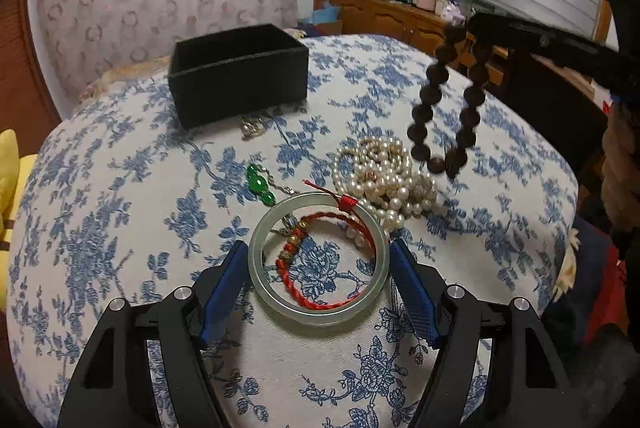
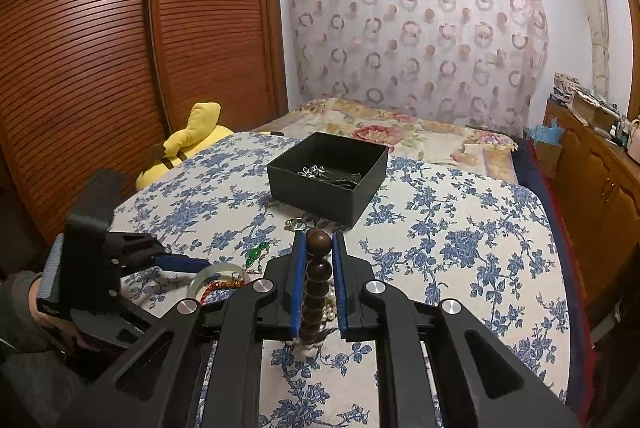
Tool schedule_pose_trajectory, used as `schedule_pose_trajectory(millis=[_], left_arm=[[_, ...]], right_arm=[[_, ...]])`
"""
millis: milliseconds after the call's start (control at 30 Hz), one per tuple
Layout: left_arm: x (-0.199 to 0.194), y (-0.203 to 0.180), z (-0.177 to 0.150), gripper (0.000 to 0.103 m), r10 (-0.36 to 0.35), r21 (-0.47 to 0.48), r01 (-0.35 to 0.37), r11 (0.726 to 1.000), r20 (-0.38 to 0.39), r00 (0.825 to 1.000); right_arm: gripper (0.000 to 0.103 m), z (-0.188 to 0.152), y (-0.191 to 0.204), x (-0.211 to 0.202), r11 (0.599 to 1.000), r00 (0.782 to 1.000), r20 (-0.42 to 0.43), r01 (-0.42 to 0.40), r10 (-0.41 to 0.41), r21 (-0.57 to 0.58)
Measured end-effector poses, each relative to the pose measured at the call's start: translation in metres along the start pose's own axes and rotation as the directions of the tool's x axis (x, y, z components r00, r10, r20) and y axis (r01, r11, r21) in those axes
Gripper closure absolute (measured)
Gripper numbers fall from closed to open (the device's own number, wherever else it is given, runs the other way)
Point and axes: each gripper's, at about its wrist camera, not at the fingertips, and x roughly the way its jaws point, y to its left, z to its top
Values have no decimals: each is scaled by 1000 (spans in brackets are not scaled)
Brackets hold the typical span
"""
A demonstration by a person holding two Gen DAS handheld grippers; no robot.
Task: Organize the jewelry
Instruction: 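Grasp the jade bangle with left tool while right tool holds the bead bracelet, then release the jade bangle into the box with left tool while right tool drops beads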
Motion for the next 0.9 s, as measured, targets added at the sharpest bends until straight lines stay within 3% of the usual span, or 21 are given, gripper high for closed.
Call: schedule_pose_trajectory(millis=[300,900], left_arm=[[-27,17,25,34,23,-33,-20,999,103,994],[-36,53,87,34,86,-73,-73,995,201,976]], right_arm=[[88,25,3,5,999,1000,27,12,-11,-35],[88,107,-8,36,992,992,107,77,-66,-100]])
